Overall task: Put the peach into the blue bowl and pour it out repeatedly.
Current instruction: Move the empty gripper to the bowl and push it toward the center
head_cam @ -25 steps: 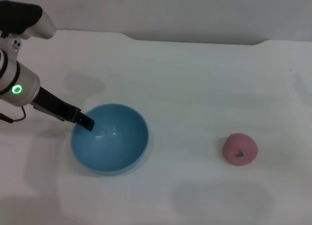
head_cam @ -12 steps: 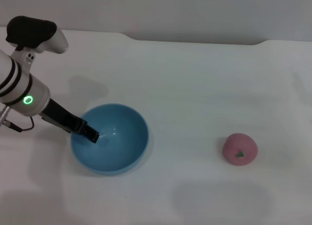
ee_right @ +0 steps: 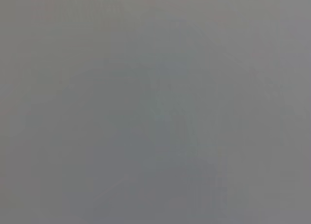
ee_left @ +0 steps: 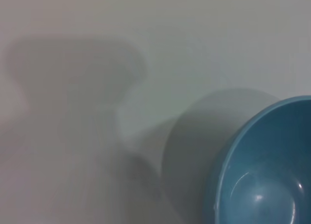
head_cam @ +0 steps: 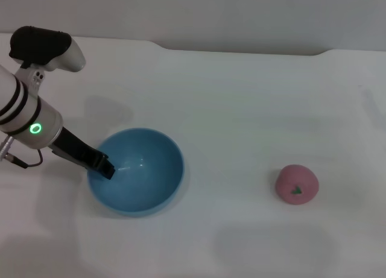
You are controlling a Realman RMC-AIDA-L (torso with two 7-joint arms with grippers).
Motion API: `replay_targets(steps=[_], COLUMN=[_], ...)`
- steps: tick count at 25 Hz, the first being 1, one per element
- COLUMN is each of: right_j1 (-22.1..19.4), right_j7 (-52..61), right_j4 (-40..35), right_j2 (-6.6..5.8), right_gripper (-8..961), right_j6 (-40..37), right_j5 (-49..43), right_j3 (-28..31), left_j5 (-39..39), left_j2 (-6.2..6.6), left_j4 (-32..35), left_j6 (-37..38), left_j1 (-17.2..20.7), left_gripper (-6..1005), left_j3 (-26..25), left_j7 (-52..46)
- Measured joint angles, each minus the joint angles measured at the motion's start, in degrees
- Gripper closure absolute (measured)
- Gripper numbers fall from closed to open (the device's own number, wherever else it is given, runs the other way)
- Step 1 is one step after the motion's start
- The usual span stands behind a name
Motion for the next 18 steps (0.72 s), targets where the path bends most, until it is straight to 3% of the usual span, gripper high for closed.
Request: replay_targets(steps=[12, 14, 18], right_j1=[0.44, 0.81, 1.05], right_j7=[3.92, 8.05, 22.99], right_j4=[-0.70, -2.13, -8.48], right_j2=[-0.02, -0.15, -0.44], right_gripper=[264, 264, 265], right_j6=[-2.89, -2.88, 0.45], right_j5=[0.00, -0.26, -4.62], right_j3=[0.00, -0.04, -0.10], left_j5=[-0.52, -0.53, -0.66], left_j2=[-0.09, -0.09, -0.13], left_j4=[-0.11, -0.11, -0.11], left_j6=[-0.07, -0.07, -0.15], left_j1=[0.03, -0.02, -0.05], left_gripper=[900, 963, 993], left_j3=[0.44, 0.43, 0.23], left_j7=[0.13, 0.14, 0.05])
